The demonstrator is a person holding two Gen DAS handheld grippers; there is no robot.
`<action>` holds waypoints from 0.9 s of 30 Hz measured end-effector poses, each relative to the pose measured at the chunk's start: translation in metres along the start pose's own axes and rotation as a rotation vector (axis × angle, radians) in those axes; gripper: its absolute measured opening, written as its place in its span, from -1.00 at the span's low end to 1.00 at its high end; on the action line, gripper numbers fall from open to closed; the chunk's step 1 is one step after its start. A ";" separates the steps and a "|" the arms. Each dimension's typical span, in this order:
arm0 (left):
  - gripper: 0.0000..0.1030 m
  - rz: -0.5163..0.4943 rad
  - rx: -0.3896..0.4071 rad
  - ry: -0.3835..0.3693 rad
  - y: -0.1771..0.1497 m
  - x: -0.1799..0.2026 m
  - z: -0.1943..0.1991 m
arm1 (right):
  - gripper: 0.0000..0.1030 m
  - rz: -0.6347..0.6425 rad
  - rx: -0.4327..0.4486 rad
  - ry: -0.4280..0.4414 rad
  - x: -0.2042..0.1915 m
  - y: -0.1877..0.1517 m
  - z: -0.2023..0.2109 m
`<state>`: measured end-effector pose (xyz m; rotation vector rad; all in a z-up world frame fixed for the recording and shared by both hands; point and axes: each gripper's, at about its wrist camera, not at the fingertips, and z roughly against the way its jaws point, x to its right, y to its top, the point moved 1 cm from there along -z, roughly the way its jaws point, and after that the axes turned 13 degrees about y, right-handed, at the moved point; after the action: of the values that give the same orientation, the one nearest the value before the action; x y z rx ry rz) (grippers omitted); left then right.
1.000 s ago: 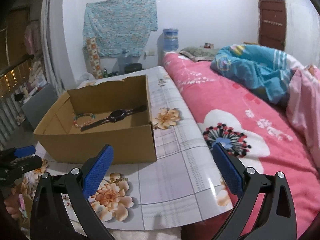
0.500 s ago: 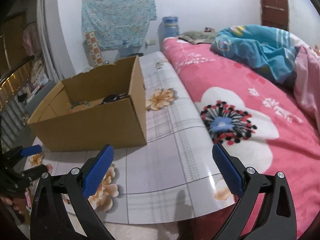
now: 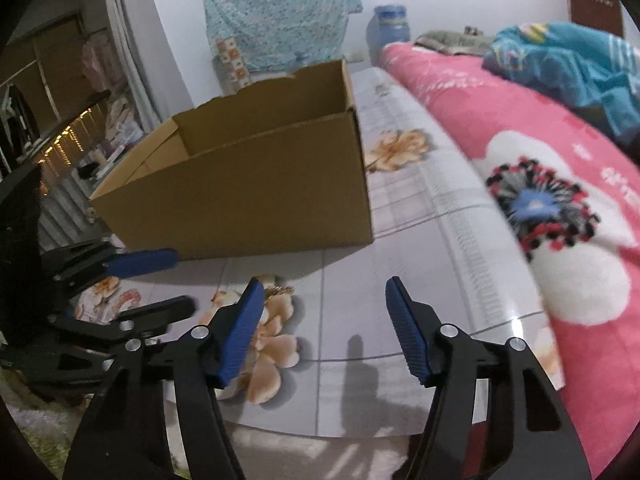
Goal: Organize jewelry
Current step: 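Lower both grippers to the gold ring and gold chain charm beside the box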
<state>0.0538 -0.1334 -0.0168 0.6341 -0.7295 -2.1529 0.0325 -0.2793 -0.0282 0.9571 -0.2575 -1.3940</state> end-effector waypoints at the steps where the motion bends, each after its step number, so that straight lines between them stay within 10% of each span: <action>1: -0.26 -0.018 -0.010 -0.008 0.002 0.003 -0.006 | 0.08 -0.001 -0.005 0.005 0.000 -0.001 -0.002; 27: -0.80 -0.142 -0.129 -0.062 0.013 0.013 -0.056 | 0.08 -0.018 0.004 0.069 0.009 0.000 -0.008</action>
<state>0.0882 -0.1671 -0.0507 0.5672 -0.5873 -2.3377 0.0396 -0.2841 -0.0366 1.0108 -0.2005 -1.3752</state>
